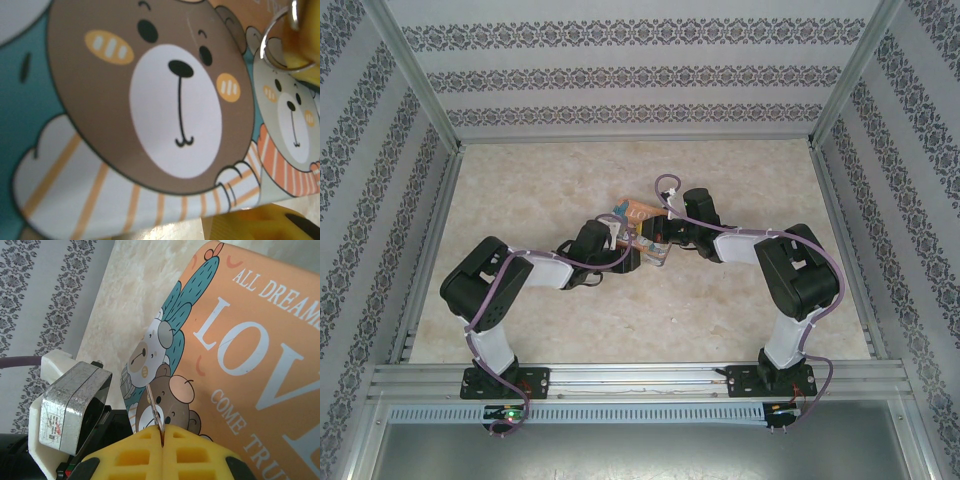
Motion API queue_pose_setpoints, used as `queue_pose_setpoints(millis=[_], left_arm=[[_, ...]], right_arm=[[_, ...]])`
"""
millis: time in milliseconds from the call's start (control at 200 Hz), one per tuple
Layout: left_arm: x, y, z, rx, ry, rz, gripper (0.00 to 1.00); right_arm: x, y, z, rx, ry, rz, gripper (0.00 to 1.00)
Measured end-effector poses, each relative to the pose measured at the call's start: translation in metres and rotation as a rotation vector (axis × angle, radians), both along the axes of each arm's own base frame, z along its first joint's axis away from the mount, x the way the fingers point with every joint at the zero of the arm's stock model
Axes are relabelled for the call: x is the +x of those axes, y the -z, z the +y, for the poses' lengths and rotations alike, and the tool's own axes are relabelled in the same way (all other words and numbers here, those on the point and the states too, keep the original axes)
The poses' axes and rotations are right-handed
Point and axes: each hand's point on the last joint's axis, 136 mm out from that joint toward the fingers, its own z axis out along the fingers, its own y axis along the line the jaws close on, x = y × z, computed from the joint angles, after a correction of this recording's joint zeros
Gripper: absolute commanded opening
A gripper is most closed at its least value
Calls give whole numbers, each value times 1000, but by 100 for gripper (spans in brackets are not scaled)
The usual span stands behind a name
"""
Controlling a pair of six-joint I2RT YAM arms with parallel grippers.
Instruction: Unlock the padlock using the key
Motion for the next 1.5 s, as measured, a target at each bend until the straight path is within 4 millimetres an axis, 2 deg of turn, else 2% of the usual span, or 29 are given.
queue_pose_setpoints(millis=[215, 824, 1074, 1499], left_arm=[[1, 1, 0, 0, -26, -6, 41], [0, 2, -4, 9, -41, -35, 41], [-11, 1, -17, -2, 5, -33, 41], [-3, -1, -14, -50, -79, -28, 41]], right_arm=[[1, 0, 0, -2, 3, -1, 0], [1, 0, -1, -5, 8, -3, 0], [1, 0, -1, -5, 8, -3, 0], [1, 0, -1, -5, 8, -3, 0]])
